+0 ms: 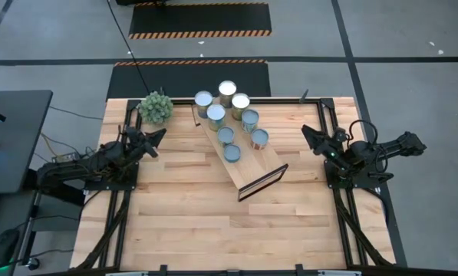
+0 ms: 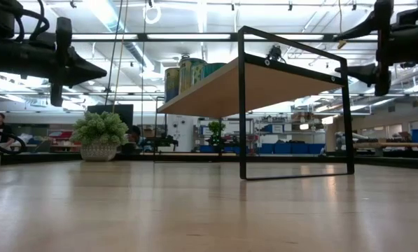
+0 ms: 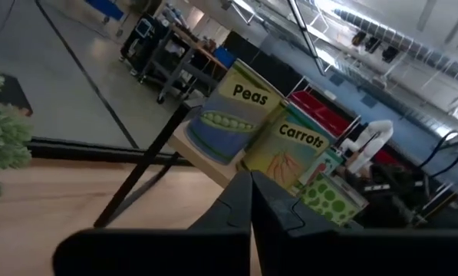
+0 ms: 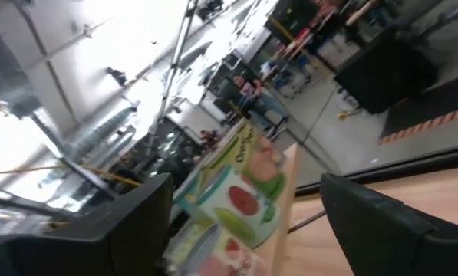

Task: Pick and place cans onto a shelf
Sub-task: Return to Home Position

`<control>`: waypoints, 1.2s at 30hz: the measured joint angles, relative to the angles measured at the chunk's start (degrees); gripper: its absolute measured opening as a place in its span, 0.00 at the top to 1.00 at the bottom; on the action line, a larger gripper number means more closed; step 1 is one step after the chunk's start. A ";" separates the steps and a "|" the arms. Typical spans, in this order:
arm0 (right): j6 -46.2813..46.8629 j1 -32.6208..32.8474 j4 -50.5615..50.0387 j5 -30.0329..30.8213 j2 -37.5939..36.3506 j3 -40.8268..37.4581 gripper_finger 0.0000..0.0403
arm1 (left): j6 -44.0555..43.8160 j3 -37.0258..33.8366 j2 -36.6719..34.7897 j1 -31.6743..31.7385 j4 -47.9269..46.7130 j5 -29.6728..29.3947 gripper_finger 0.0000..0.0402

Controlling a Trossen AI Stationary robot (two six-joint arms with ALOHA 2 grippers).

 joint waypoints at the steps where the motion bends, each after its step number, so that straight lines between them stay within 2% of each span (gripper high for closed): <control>1: -0.43 0.00 -0.06 0.84 0.07 0.00 0.16 | 1.01 0.00 0.02 0.02 -0.04 -0.02 0.98; 5: -6.06 0.00 -0.39 2.32 0.33 0.00 0.18 | 5.71 -0.02 0.00 0.02 -0.10 -0.09 0.97; 8: -15.91 0.02 -2.77 2.35 0.35 -0.02 0.17 | 9.08 -0.02 0.00 0.00 -0.08 0.28 0.97; 13: -25.99 0.01 -2.84 2.31 0.44 -0.01 0.17 | 9.63 -0.07 0.00 0.01 1.11 0.43 0.97; 36: -26.49 0.00 -2.63 2.24 0.44 -0.02 0.17 | 9.63 -0.09 0.00 0.01 1.60 0.53 0.96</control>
